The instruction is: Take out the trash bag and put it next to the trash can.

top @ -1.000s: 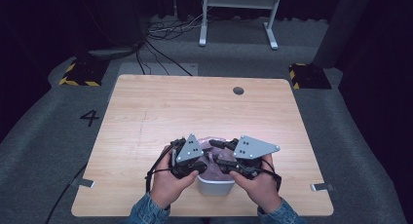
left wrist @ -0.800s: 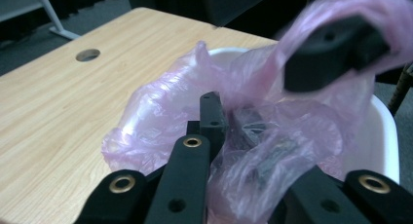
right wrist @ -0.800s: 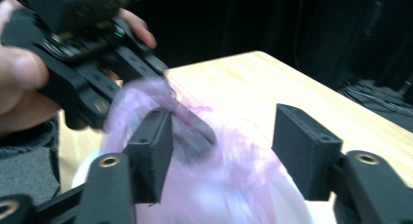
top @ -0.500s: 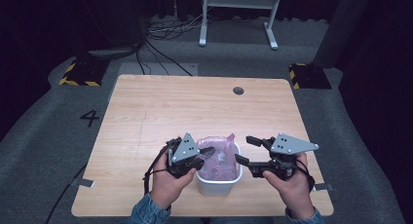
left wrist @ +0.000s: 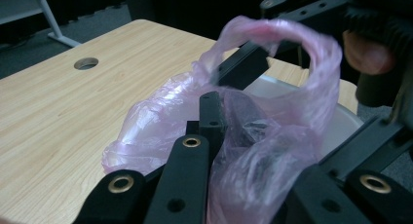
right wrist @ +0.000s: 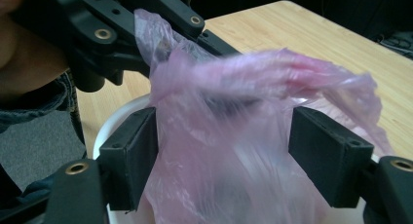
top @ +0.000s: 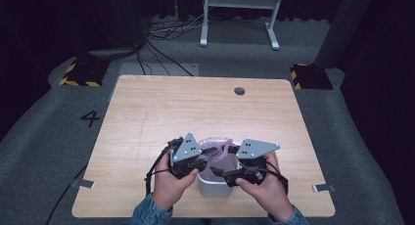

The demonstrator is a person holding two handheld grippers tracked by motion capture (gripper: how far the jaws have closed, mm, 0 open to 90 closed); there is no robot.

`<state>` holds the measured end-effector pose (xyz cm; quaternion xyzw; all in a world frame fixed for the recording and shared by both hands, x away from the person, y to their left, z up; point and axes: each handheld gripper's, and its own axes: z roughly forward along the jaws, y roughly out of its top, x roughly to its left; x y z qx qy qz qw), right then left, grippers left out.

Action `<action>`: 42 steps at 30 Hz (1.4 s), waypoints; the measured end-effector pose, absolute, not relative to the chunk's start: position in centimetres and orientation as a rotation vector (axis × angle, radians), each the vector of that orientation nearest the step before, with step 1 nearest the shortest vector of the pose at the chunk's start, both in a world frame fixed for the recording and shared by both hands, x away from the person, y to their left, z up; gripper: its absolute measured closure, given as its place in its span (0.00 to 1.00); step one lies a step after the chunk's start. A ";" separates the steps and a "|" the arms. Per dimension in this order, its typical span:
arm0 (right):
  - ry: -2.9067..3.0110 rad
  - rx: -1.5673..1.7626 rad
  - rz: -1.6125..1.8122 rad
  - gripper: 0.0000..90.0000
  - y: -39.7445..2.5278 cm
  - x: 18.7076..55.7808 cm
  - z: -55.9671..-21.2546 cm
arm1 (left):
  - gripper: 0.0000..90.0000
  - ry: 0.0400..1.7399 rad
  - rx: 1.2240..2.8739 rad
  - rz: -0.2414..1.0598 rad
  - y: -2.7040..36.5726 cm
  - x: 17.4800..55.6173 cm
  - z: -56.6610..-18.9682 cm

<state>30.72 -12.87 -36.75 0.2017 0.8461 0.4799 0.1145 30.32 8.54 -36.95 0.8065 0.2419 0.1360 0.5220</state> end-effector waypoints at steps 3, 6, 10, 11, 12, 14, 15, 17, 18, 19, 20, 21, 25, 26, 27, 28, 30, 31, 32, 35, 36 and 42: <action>2.514 0.590 1.379 0.47 -12.2 30.9 -36.8 | 0.92 0.581 1.932 0.319 8.7 30.3 -36.9; 2.566 0.595 1.353 0.74 -12.1 31.1 -36.8 | 0.85 0.586 1.933 0.321 8.9 30.3 -36.8; 2.590 0.597 1.331 0.96 -12.4 31.1 -36.7 | 0.55 0.610 1.928 0.409 9.3 30.1 -36.8; 2.592 0.594 1.340 0.97 -12.4 31.0 -36.7 | 0.48 0.614 1.935 0.424 9.5 30.1 -36.8; 2.594 0.592 1.347 0.97 -12.5 30.9 -36.7 | 0.42 0.624 1.940 0.431 9.7 30.0 -36.8; 2.584 0.588 1.359 0.98 -12.5 30.8 -36.7 | 0.31 0.654 1.933 0.457 10.3 29.8 -36.7; 2.579 0.591 1.358 0.98 -12.6 30.7 -36.7 | 0.27 0.659 1.918 0.458 10.5 29.7 -36.7; 2.563 0.592 1.359 0.98 -12.8 30.6 -36.6 | 0.28 0.656 1.911 0.457 11.1 29.6 -36.5; 2.554 0.600 1.366 0.99 -12.9 30.5 -36.6 | 0.28 0.653 1.914 0.466 11.4 29.5 -36.3; 2.545 0.603 1.373 0.99 -13.1 30.4 -36.5 | 0.28 0.652 1.912 0.469 11.6 29.5 -36.2; 2.534 0.606 1.385 0.99 -13.2 30.4 -36.4 | 0.28 0.645 1.917 0.470 11.7 29.4 -36.1; 2.522 0.609 1.392 0.99 -13.4 30.4 -36.3 | 0.28 0.643 1.918 0.470 11.9 29.2 -36.0; 2.481 0.617 1.432 0.99 -13.9 30.4 -35.7 | 0.28 0.635 1.931 0.493 12.5 28.7 -35.7; 2.474 0.616 1.440 0.99 -14.0 30.4 -35.6 | 0.28 0.636 1.931 0.496 12.7 28.5 -35.6; 2.467 0.615 1.445 0.99 -14.1 30.4 -35.4 | 0.28 0.637 1.937 0.499 13.0 28.4 -35.6; 2.461 0.614 1.450 0.99 -14.1 30.3 -35.3 | 0.27 0.639 1.940 0.503 13.2 28.3 -35.7; 2.449 0.605 1.455 0.99 -14.2 30.2 -35.0 | 0.27 0.644 1.947 0.512 13.7 28.0 -35.8; 2.443 0.601 1.456 0.99 -14.3 30.2 -34.8 | 0.27 0.646 1.949 0.518 14.0 27.9 -35.9; 2.437 0.599 1.463 0.99 -14.3 30.1 -34.6 | 0.27 0.656 1.950 0.522 14.3 27.8 -35.9; 2.414 0.596 1.485 0.99 -14.6 30.1 -34.0 | 0.27 0.669 1.958 0.523 15.2 27.6 -36.2; 2.406 0.594 1.491 0.99 -14.6 30.1 -33.8 | 0.27 0.677 1.962 0.519 15.5 27.6 -36.3; 2.362 0.587 1.533 0.99 -15.0 30.2 -32.6 | 0.27 0.737 1.976 0.522 17.1 27.7 -37.1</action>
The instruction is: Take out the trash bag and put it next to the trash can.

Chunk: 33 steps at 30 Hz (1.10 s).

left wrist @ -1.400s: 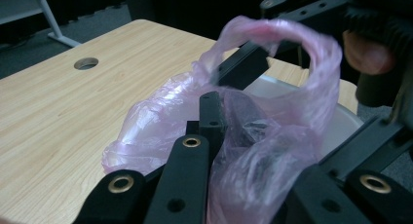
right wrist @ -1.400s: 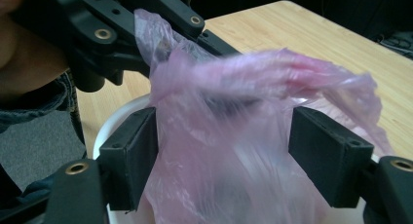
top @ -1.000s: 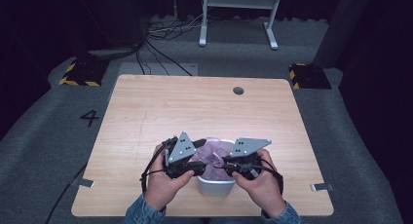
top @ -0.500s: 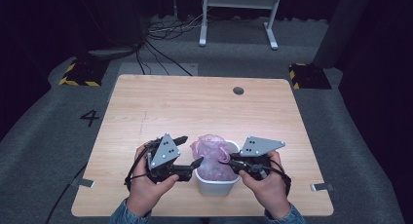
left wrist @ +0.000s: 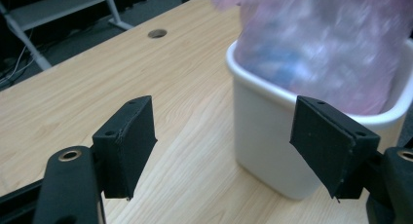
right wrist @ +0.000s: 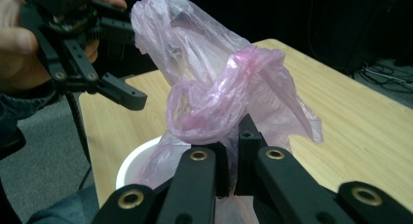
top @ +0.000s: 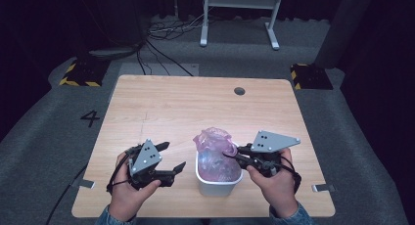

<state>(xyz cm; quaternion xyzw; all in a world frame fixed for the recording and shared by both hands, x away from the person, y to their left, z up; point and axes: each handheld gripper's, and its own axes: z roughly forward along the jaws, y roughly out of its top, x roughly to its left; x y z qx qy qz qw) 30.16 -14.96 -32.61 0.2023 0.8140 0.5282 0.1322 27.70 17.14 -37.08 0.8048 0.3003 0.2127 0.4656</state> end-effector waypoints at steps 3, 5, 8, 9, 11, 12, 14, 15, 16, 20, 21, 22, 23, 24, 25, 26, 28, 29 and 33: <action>2.345 0.587 1.545 0.99 -15.1 30.2 -32.0 | 0.26 0.759 1.973 0.517 17.9 27.8 -37.5; 2.330 0.586 1.563 0.99 -15.2 30.3 -31.4 | 0.26 0.778 1.978 0.507 18.4 27.9 -37.7; 2.308 0.575 1.576 0.99 -15.3 30.3 -30.5 | 0.26 0.805 1.985 0.518 19.3 28.0 -38.0; 2.300 0.568 1.580 0.99 -15.3 30.3 -30.2 | 0.26 0.815 1.986 0.517 19.6 28.1 -38.2; 2.287 0.559 1.583 0.98 -15.2 30.3 -29.6 | 0.26 0.831 1.991 0.515 20.1 28.2 -38.4; 2.281 0.554 1.581 0.98 -15.2 30.3 -29.3 | 0.26 0.838 1.985 0.512 20.4 28.2 -38.6; 2.271 0.549 1.576 0.98 -15.1 30.3 -28.9 | 0.26 0.849 1.979 0.493 20.9 28.4 -39.0; 2.261 0.543 1.572 0.99 -15.2 30.3 -28.7 | 0.26 0.853 1.980 0.494 21.1 28.5 -39.2; 2.251 0.538 1.565 0.99 -15.2 30.3 -28.5 | 0.26 0.857 1.982 0.495 21.3 28.6 -39.4; 2.202 0.544 1.561 0.99 -16.0 30.4 -27.6 | 0.27 0.870 1.996 0.496 22.0 28.9 -40.2; 2.192 0.549 1.563 0.99 -16.3 30.5 -27.4 | 0.27 0.875 1.997 0.497 22.2 29.0 -40.4; 2.183 0.555 1.565 0.99 -16.5 30.5 -27.2 | 0.28 0.881 2.000 0.497 22.4 29.1 -40.6; 2.173 0.558 1.567 0.99 -16.8 30.6 -27.0 | 0.28 0.887 2.004 0.501 22.6 29.2 -40.8; 2.162 0.561 1.568 0.99 -17.1 30.6 -26.8 | 0.28 0.894 2.006 0.501 22.7 29.3 -40.9; 2.150 0.561 1.562 0.99 -17.3 30.6 -26.7 | 0.28 0.904 2.009 0.496 22.9 29.4 -41.1; 2.136 0.560 1.553 0.98 -17.6 30.5 -26.5 | 0.28 0.916 2.021 0.508 22.9 29.5 -41.2; 2.111 0.566 1.544 0.99 -18.2 30.5 -26.2 | 0.29 0.923 2.046 0.535 23.0 29.6 -41.3; 2.099 0.570 1.538 0.99 -18.5 30.5 -26.0 | 0.29 0.927 2.051 0.531 23.0 29.6 -41.4; 2.057 0.594 1.523 0.99 -19.8 30.5 -25.3 | 0.29 0.941 2.043 0.505 23.2 29.8 -41.9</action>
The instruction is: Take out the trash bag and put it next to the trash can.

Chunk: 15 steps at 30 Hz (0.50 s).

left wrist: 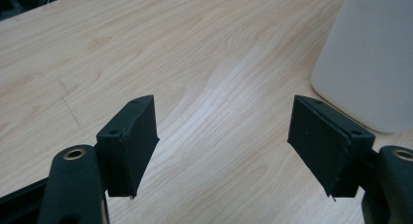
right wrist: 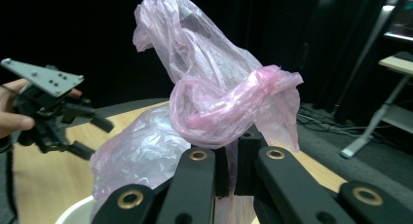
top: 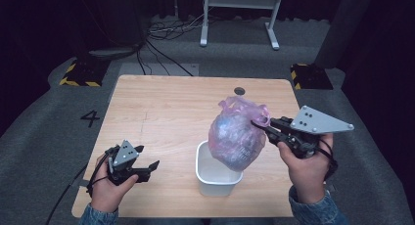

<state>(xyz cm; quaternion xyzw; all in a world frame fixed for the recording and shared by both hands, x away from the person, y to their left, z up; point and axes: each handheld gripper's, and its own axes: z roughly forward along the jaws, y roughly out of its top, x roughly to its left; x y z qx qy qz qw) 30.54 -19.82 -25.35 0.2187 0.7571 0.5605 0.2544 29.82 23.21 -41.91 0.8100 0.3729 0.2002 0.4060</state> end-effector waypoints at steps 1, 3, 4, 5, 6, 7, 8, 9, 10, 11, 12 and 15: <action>2.046 0.599 1.521 0.98 -20.2 30.6 -25.2 | 0.29 0.946 2.045 0.505 23.3 29.8 -42.1; 2.026 0.609 1.512 0.98 -20.8 30.6 -24.9 | 0.29 0.958 2.049 0.495 23.5 29.8 -42.4; 2.019 0.614 1.508 0.98 -21.1 30.6 -24.9 | 0.29 0.962 2.051 0.493 23.6 29.8 -42.5; 2.012 0.619 1.500 0.98 -21.4 30.7 -24.7 | 0.29 0.969 2.055 0.490 23.8 29.8 -42.6; 2.005 0.625 1.494 0.99 -21.7 30.8 -24.6 | 0.29 0.979 2.061 0.493 23.8 29.7 -42.6; 1.998 0.634 1.491 0.98 -22.0 30.9 -24.5 | 0.28 0.979 2.057 0.500 23.9 29.6 -42.7; 1.992 0.644 1.485 0.98 -22.3 31.0 -24.5 | 0.29 0.982 2.049 0.493 24.1 29.6 -42.7; 1.992 0.644 1.485 0.98 -22.3 31.0 -24.5 | 0.29 0.982 2.049 0.493 24.1 29.6 -42.7; 1.990 0.651 1.475 0.98 -22.6 31.1 -24.5 | 0.29 0.990 2.042 0.487 24.3 29.5 -42.9; 1.982 0.668 1.458 0.98 -23.0 31.3 -24.6 | 0.28 0.998 2.038 0.489 24.4 29.5 -43.0; 1.979 0.677 1.445 0.98 -23.3 31.4 -24.7 | 0.29 1.005 2.038 0.488 24.5 29.5 -43.1; 1.968 0.712 1.393 0.98 -24.1 32.0 -25.2 | 0.28 1.021 2.036 0.487 25.0 29.4 -43.5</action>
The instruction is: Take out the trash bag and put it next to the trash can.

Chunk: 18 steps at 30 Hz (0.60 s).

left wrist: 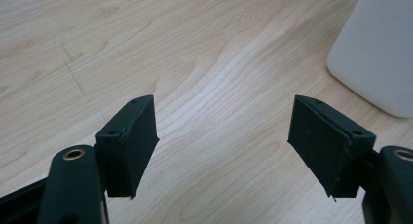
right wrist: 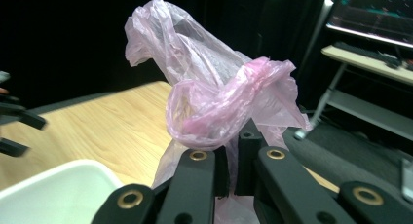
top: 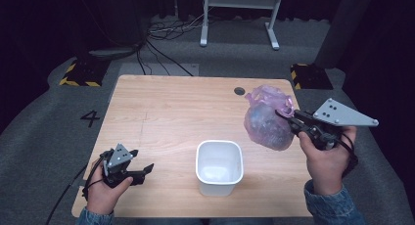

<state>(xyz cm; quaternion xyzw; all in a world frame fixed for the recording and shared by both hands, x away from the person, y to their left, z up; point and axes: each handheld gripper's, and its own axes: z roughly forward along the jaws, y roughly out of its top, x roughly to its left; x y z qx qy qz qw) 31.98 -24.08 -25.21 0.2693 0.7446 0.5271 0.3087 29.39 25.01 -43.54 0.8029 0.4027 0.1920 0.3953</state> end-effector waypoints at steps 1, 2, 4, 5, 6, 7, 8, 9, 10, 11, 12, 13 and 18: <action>1.971 0.731 1.384 0.98 -24.5 32.3 -25.5 | 0.28 1.032 2.033 0.484 25.2 29.3 -43.7; 1.975 0.744 1.375 0.98 -24.7 32.5 -25.7 | 0.28 1.036 2.041 0.490 25.4 29.3 -43.8; 1.984 0.765 1.358 0.98 -25.2 33.0 -26.3 | 0.29 1.050 2.035 0.493 26.0 29.2 -44.1; 1.993 0.779 1.349 0.98 -25.4 33.2 -26.6 | 0.29 1.054 2.037 0.495 26.2 29.2 -44.2; 2.000 0.788 1.342 0.98 -25.6 33.4 -27.0 | 0.29 1.061 2.031 0.491 26.4 29.1 -44.4; 2.010 0.802 1.336 0.98 -25.8 33.7 -27.4 | 0.29 1.068 2.030 0.492 26.5 29.1 -44.5; 2.016 0.808 1.330 0.98 -25.8 33.8 -27.6 | 0.29 1.069 2.031 0.494 26.7 29.1 -44.7; 2.024 0.817 1.323 0.98 -26.0 34.0 -28.0 | 0.29 1.072 2.031 0.493 26.8 29.1 -44.8; 2.029 0.823 1.321 0.98 -26.0 34.2 -28.2 | 0.29 1.076 2.029 0.495 26.9 29.1 -44.9; 2.034 0.830 1.318 0.98 -26.1 34.4 -28.6 | 0.28 1.076 2.029 0.494 27.0 29.1 -45.0; 2.043 0.840 1.312 0.98 -26.2 34.7 -29.0 | 0.28 1.079 2.029 0.494 27.1 29.1 -45.1; 2.047 0.847 1.309 0.98 -26.3 34.8 -29.3 | 0.28 1.081 2.032 0.497 27.2 29.1 -45.2; 2.092 0.880 1.280 0.98 -26.6 36.0 -31.3 | 0.27 1.090 2.032 0.488 27.3 29.2 -45.7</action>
